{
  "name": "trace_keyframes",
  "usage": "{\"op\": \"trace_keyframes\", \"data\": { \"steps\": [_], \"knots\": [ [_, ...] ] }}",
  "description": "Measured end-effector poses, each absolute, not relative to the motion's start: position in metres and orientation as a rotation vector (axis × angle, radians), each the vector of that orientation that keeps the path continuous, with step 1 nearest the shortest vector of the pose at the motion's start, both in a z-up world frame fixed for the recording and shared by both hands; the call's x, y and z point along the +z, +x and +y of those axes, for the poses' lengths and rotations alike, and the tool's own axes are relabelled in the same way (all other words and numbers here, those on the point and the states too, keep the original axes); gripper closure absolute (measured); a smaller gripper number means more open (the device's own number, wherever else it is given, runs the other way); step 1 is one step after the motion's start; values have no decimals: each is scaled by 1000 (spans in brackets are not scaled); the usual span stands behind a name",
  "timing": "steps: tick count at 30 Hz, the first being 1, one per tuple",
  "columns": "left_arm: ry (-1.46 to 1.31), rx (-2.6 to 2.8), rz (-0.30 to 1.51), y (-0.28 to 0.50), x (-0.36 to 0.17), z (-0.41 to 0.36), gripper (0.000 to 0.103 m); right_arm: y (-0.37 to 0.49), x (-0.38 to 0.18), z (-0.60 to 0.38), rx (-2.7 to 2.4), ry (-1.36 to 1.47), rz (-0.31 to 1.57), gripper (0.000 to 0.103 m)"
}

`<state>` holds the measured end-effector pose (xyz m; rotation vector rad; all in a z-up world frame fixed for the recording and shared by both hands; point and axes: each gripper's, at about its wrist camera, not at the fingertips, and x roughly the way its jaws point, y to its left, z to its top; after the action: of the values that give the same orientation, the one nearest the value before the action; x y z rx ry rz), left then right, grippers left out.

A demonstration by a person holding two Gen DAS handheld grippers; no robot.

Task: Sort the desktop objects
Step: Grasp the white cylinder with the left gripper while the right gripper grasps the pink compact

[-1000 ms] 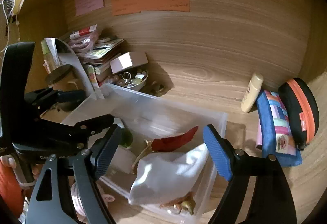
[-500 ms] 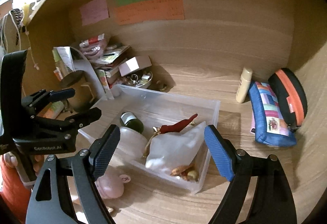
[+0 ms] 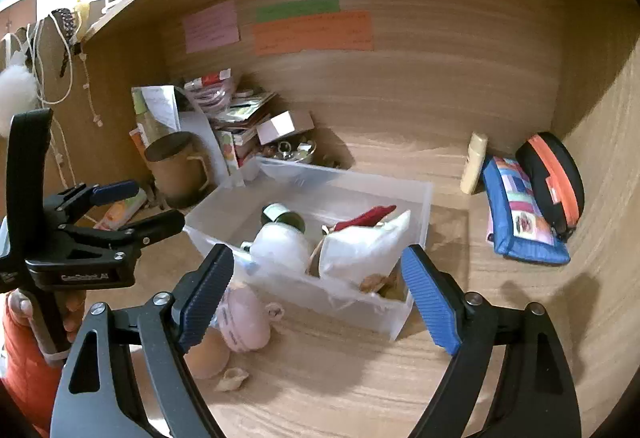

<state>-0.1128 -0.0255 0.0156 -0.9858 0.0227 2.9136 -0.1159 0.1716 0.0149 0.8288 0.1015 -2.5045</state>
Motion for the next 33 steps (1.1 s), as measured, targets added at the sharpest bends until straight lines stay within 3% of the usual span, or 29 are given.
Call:
{"op": "trace_keyframes", "data": {
  "steps": [7,19,33],
  "knots": [
    [-1022,2899,58,-92,1,-25,5,-103,3,174,-2484,868,78,19],
    [-1054,2793,-31,-60,-24,-13,5,-89,-20,179,-2469,936,65,19],
    [-1170,2711,-121,-72,-69,-7,6,-94,-50,173,-2405,1025,69,19]
  ]
}}
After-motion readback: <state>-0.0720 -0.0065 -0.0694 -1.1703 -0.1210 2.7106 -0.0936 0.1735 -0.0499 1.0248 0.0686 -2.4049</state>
